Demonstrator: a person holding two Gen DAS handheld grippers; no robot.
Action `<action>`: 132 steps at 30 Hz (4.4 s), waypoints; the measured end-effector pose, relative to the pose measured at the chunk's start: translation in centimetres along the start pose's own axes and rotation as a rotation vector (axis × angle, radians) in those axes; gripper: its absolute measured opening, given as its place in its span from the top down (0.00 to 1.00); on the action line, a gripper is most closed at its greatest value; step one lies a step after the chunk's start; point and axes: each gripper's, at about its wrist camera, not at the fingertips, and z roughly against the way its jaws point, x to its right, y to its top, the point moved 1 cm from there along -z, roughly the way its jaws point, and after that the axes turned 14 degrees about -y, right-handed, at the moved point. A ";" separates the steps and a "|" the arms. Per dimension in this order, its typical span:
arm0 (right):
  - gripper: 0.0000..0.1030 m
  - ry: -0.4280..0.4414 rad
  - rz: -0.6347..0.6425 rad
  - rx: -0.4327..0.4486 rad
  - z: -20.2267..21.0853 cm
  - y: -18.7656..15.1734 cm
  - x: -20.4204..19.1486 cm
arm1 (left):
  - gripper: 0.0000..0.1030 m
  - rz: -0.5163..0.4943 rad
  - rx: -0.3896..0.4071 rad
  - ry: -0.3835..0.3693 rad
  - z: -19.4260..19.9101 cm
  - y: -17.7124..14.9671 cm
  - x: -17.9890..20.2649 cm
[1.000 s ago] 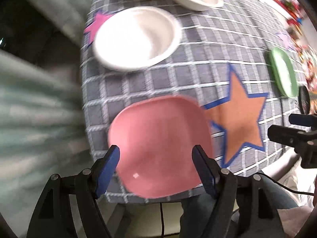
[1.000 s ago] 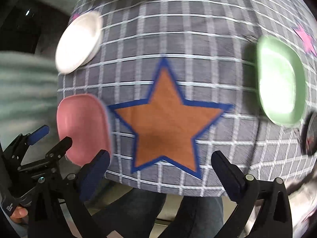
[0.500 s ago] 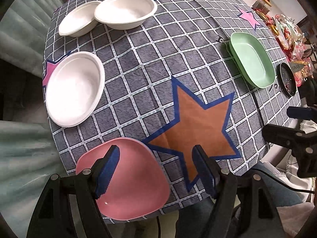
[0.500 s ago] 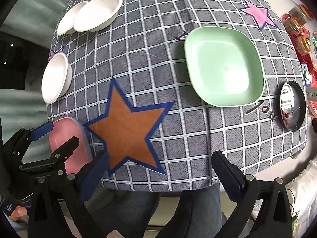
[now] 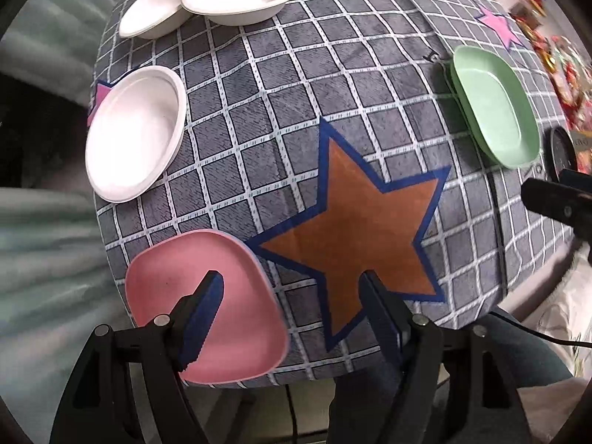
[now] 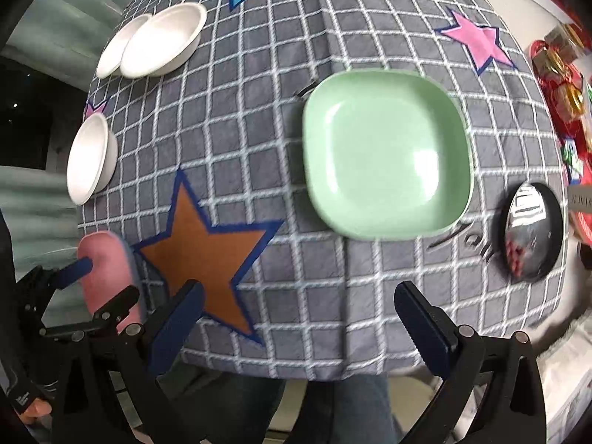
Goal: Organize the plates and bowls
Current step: 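Move both grippers to the green square plate, then grasp the green plate rim with both grippers and lift, then carry the green plate over the pink plate stack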
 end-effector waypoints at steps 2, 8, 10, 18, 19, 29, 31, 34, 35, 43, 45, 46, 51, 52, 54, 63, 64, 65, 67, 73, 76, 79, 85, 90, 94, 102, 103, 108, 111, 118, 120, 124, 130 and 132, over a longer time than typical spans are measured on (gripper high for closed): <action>0.00 0.015 0.010 0.001 -0.4 0.7 1.4 | 0.24 0.023 -0.014 0.014 -0.5 0.5 1.2; 0.00 -0.011 0.044 0.003 -1.6 3.3 5.9 | 0.24 0.120 -0.021 0.002 -1.3 3.1 4.9; 0.00 -0.014 0.053 -0.011 -2.4 4.3 7.0 | 0.24 0.149 -0.003 -0.012 -1.0 4.0 6.6; 0.00 -0.050 0.142 -0.006 -5.7 9.0 8.5 | 0.23 0.228 -0.034 0.026 -1.7 2.4 7.6; 0.00 -0.065 0.140 -0.011 -6.4 9.3 8.5 | 0.23 0.256 -0.038 0.032 -1.7 1.8 7.0; 0.00 0.141 0.345 -0.035 -7.0 7.6 1.2 | 0.23 0.410 -0.044 0.094 -2.0 -0.6 3.2; 0.00 0.093 0.340 -0.042 -7.7 7.5 1.9 | 0.23 0.402 -0.039 0.086 -2.2 -0.1 3.4; 0.00 0.066 0.263 -0.074 -9.1 7.7 4.8 | 0.23 0.390 -0.026 0.081 -2.4 1.2 3.8; 0.00 0.060 0.244 -0.083 -9.5 7.8 5.5 | 0.23 0.388 -0.023 0.077 -2.2 1.9 4.1; 0.00 0.040 0.097 -0.118 -11.0 8.7 10.4 | 0.23 0.187 0.036 0.094 -3.9 8.5 5.6; 0.00 0.035 0.105 -0.109 -10.9 8.8 11.3 | 0.23 0.163 0.038 0.092 -4.5 9.6 5.7; 0.00 0.030 0.109 -0.107 -11.0 8.7 11.2 | 0.23 0.155 0.040 0.093 -4.8 10.2 5.6; 0.00 0.019 0.132 -0.078 -11.2 8.3 8.3 | 0.23 0.165 0.036 0.048 -5.9 11.5 4.8; 0.01 0.018 0.134 -0.075 -11.4 8.2 7.8 | 0.23 0.162 0.033 0.037 -6.3 11.6 4.6; 0.20 0.015 0.131 -0.086 -11.9 7.7 6.2 | 0.23 0.144 0.013 0.017 -7.4 11.7 4.2; 0.70 0.047 0.087 -0.087 -12.4 6.8 1.0 | 0.51 -0.011 0.030 -0.164 -7.2 14.1 8.4; 0.71 0.049 0.075 -0.101 -12.7 6.4 0.7 | 0.51 -0.046 0.028 -0.141 -7.3 14.0 9.7; 0.72 0.042 0.062 -0.105 -12.9 5.5 0.4 | 0.51 -0.063 0.019 -0.146 -7.5 13.7 10.7; 0.72 0.043 0.046 -0.115 -13.4 3.9 0.2 | 0.51 -0.080 -0.002 -0.148 -7.7 12.6 11.2; 0.72 0.034 0.058 -0.138 -14.7 -1.1 -1.7 | 0.51 -0.118 -0.025 -0.153 -8.1 8.0 11.0; 0.72 0.024 0.053 -0.148 -15.1 -2.7 -2.2 | 0.51 -0.148 -0.010 -0.146 -8.3 6.9 11.8; 0.72 0.003 0.055 -0.165 -15.3 -3.2 -3.3 | 0.52 -0.159 0.001 -0.147 -8.7 6.5 12.4; 0.72 0.045 -0.013 -0.197 -15.8 -1.8 -2.7 | 0.52 -0.188 -0.043 -0.142 -8.6 6.0 11.9; 0.72 0.050 -0.003 -0.196 -14.9 -3.4 -3.2 | 0.53 -0.204 -0.031 -0.171 -6.8 5.2 9.9; 0.72 0.043 0.002 -0.180 -13.9 -3.0 -2.9 | 0.52 -0.218 -0.027 -0.176 -5.2 5.0 10.5; 0.72 0.030 0.001 -0.145 -11.5 0.3 -3.2 | 0.53 -0.222 0.015 -0.196 -1.6 5.0 8.8; 0.72 0.028 0.004 -0.141 -11.3 0.3 -3.3 | 0.52 -0.222 0.018 -0.197 -1.3 4.8 8.7; 0.72 0.024 0.018 -0.118 -8.1 -1.6 -0.4 | 0.52 -0.209 0.039 -0.216 1.5 2.4 7.3; 0.72 0.010 0.035 -0.106 -6.2 -2.1 -1.8 | 0.52 -0.206 0.050 -0.215 3.0 1.5 6.2; 0.72 0.010 0.065 -0.062 -1.5 -2.3 -4.3 | 0.52 -0.178 0.099 -0.213 4.8 -0.1 1.9; 0.71 0.005 0.082 -0.055 -0.4 -2.1 -5.2 | 0.52 -0.178 0.105 -0.205 4.6 -0.9 1.3; 0.71 -0.003 0.112 -0.047 1.4 -2.2 -6.6 | 0.52 -0.151 0.117 -0.205 3.0 -0.1 1.9; 0.71 -0.014 0.157 -0.037 1.9 -2.1 -8.0 | 0.52 -0.104 0.152 -0.200 2.7 0.1 1.8; 0.71 -0.016 0.176 -0.032 2.4 -2.1 -8.7 | 0.52 -0.086 0.163 -0.199 2.9 -0.1 1.3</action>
